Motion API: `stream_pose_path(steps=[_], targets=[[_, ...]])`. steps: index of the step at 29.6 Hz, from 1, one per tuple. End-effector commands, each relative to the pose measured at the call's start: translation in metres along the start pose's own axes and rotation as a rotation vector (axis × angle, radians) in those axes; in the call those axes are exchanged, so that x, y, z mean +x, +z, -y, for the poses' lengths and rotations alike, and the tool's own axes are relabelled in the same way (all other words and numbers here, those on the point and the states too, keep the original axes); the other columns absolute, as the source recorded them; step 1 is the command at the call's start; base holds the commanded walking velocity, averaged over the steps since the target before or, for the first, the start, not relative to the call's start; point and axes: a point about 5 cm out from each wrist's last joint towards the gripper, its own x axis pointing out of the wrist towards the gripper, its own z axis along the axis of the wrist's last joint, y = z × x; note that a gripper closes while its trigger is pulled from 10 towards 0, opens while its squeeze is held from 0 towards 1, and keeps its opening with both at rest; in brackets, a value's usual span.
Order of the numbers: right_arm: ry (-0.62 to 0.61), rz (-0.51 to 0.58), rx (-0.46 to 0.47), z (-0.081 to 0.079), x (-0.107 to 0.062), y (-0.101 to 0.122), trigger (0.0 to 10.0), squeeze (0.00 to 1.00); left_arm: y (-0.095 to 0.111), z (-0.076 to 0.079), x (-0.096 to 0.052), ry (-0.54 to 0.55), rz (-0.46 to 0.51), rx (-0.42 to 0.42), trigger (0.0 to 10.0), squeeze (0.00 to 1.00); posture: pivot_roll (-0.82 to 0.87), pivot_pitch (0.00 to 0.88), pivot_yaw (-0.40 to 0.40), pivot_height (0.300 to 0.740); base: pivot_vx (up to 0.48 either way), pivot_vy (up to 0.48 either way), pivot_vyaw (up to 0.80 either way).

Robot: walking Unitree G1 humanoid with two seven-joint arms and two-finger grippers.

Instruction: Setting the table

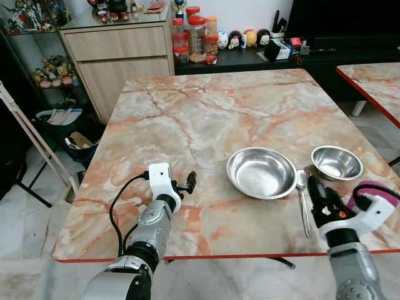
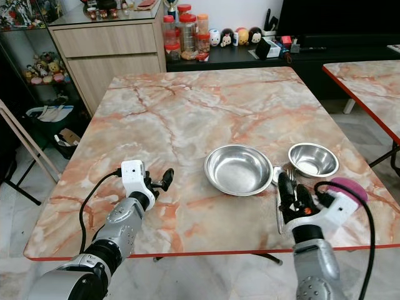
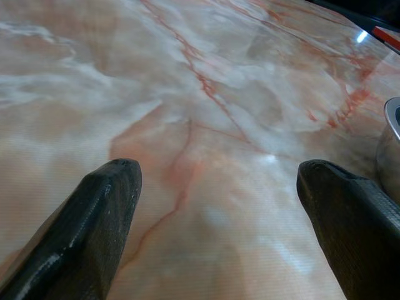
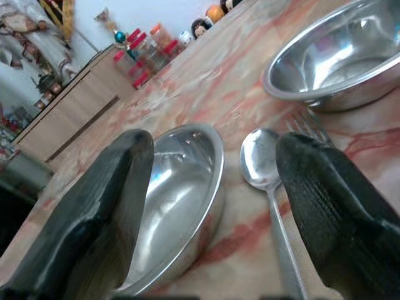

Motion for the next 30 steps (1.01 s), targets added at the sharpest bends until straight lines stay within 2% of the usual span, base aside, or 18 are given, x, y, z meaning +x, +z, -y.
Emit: stream_pose_path(steps=[1,5,10,19,30], targets=[[-0.009,-0.003,0.023,0.003,0.004,0.002,10.0,0.0,-0.002,0.0,0.0,0.002,-0.005,0.006,10.0,0.0,-0.12,0.0,0.031,0.74,0.0,0.0,0.0],[-0.017,-0.008,0.035,0.006,0.007,0.001,10.0,0.0,-0.002,0.001,0.0,0.002,-0.005,0.006,10.0,0.0,-0.12,0.0,0.029,0.74,0.0,0.0,0.0],[-0.056,0.004,0.161,0.01,0.019,-0.004,10.0,0.0,-0.001,0.0,0.0,0.004,-0.006,0.017,10.0,0.0,-0.11,0.0,0.029,0.74,0.0,0.0,0.0],[-0.013,-0.025,0.184,-0.003,0.027,-0.012,10.0,0.0,0.001,-0.005,0.0,0.022,0.003,0.015,10.0,0.0,-0.1,0.0,0.021,0.74,0.0,0.0,0.0],[-0.031,-0.024,0.201,-0.004,0.035,-0.012,10.0,0.0,0.001,-0.007,-0.001,0.029,0.005,0.015,10.0,0.0,-0.09,0.0,0.017,0.74,0.0,0.0,0.0]])
